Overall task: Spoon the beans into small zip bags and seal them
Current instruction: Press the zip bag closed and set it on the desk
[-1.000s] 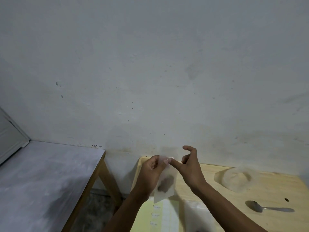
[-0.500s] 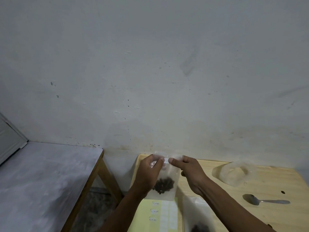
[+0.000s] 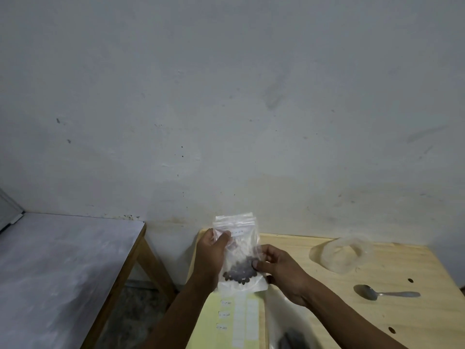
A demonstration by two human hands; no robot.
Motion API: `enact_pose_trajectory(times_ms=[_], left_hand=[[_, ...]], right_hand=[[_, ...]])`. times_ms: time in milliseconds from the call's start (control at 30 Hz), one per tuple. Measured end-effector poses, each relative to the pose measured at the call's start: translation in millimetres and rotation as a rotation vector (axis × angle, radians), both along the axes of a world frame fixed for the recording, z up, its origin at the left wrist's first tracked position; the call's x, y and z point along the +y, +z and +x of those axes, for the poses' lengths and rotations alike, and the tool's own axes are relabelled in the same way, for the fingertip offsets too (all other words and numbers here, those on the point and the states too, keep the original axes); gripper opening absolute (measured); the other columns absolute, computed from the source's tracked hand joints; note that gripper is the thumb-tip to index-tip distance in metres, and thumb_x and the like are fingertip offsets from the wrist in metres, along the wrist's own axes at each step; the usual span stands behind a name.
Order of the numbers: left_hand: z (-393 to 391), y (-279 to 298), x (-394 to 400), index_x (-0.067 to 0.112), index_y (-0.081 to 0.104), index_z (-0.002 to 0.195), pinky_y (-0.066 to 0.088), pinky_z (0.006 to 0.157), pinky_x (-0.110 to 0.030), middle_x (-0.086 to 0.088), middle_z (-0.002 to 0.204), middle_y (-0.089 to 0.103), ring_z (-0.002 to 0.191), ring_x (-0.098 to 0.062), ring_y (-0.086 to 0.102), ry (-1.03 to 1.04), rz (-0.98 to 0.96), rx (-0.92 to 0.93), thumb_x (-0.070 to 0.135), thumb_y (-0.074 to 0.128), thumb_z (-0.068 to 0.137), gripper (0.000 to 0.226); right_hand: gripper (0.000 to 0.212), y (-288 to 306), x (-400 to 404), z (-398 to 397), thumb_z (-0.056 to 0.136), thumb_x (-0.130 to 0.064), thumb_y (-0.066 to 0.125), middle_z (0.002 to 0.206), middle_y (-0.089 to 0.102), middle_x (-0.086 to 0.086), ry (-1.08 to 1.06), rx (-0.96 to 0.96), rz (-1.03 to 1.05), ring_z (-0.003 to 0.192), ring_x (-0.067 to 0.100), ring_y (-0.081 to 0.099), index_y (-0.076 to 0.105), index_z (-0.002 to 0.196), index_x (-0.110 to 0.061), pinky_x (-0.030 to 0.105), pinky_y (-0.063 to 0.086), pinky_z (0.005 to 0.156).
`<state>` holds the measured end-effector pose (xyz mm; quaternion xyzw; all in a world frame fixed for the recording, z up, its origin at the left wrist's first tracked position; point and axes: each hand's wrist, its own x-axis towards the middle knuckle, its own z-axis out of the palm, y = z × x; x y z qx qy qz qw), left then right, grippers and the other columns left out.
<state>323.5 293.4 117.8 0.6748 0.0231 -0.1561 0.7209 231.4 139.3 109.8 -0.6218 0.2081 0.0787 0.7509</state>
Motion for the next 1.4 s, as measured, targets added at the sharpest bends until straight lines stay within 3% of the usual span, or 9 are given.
enact_pose_trajectory(times_ms=[167,300,467,700,867,1067,1133,1267,1400], left_hand=[[-2.1,-32.2,8.3,0.013,0.053,0.123,0.059,0.076,-0.034,-0.009,0.109,0.068,0.094,-0.023,0.069,-0.229,0.226,0.117,0.02,0.07,0.089,0.039],[-20.3,-47.8,14.0,0.017,0.049,0.119,0.052,0.065,-0.02,0.003,0.101,0.061,0.092,-0.015,0.063,-0.477,0.362,0.172,0.011,0.069,0.089,0.037],[-17.4,-63.8,9.0,0.017,0.048,0.123,0.044,0.063,-0.013,0.004,0.098,0.056,0.089,-0.012,0.056,-0.427,0.559,0.102,0.013,0.073,0.085,0.046],[10.6,-75.8,-3.1,0.012,0.039,0.145,0.043,0.093,-0.025,-0.007,0.139,0.053,0.119,-0.023,0.053,-0.388,0.684,0.075,0.022,0.066,0.09,0.063],[36.7,-94.7,-9.6,0.031,0.048,0.131,0.026,0.11,-0.044,-0.007,0.134,0.052,0.128,-0.034,0.039,-0.477,0.851,0.085,0.045,0.058,0.078,0.055],[50.5,-110.3,-17.9,0.03,0.021,0.152,0.02,0.112,-0.044,-0.02,0.152,0.023,0.137,-0.044,0.018,-0.519,0.953,0.173,0.043,0.063,0.082,0.083],[50.4,-110.0,-18.6,0.029,0.018,0.153,0.023,0.111,-0.042,-0.02,0.152,0.02,0.137,-0.044,0.018,-0.515,0.977,0.162,0.041,0.061,0.085,0.082],[50.3,-113.9,-13.0,0.025,0.019,0.153,0.025,0.111,-0.043,-0.019,0.152,0.023,0.137,-0.044,0.022,-0.457,0.925,0.157,0.038,0.058,0.09,0.075],[40.1,-111.6,-2.6,0.016,0.051,0.131,0.046,0.092,-0.035,-0.018,0.127,0.056,0.11,-0.031,0.055,-0.242,0.797,0.023,0.017,0.06,0.089,0.043]], right_hand=[[0.033,-23.0,1.7,-5.5,0.089,0.001,0.065,0.076,0.064,0.005,-0.118,0.082,0.041,0.073,0.022,0.067,0.059,0.116,-0.017,0.031,0.051,0.061],[0.045,-46.8,2.5,-7.8,0.087,0.004,0.066,0.076,0.062,0.009,-0.209,0.173,-0.068,0.069,0.022,0.063,0.05,0.123,-0.018,0.029,0.05,0.056],[0.046,-64.5,7.2,-5.8,0.088,0.006,0.063,0.082,0.065,0.015,-0.191,0.25,-0.145,0.068,0.023,0.064,0.048,0.126,-0.013,0.029,0.052,0.056],[0.048,-68.5,4.7,24.0,0.094,0.0,0.056,0.097,0.066,0.011,-0.16,0.328,-0.141,0.076,0.021,0.064,0.045,0.139,-0.011,0.025,0.053,0.058],[0.057,-68.9,2.9,38.4,0.092,0.003,0.05,0.108,0.066,0.011,-0.159,0.305,-0.138,0.085,0.018,0.062,0.038,0.146,-0.012,0.024,0.052,0.067],[0.037,-68.9,2.1,42.2,0.093,0.007,0.049,0.089,0.058,-0.014,-0.072,0.241,-0.149,0.084,0.003,0.058,0.049,0.112,-0.025,0.018,0.049,0.065],[0.034,-69.3,1.9,42.8,0.092,0.004,0.052,0.094,0.062,-0.014,-0.037,0.232,-0.187,0.089,0.005,0.06,0.05,0.105,-0.027,0.018,0.051,0.069],[0.041,-73.0,-4.5,34.2,0.093,-0.003,0.053,0.115,0.066,-0.003,-0.02,0.199,-0.29,0.104,0.016,0.064,0.053,0.131,-0.017,0.024,0.056,0.081],[0.045,-72.3,-19.3,8.9,0.095,-0.003,0.054,0.131,0.057,0.008,-0.033,0.228,-0.468,0.108,0.018,0.059,0.046,0.138,-0.016,0.019,0.047,0.085]])
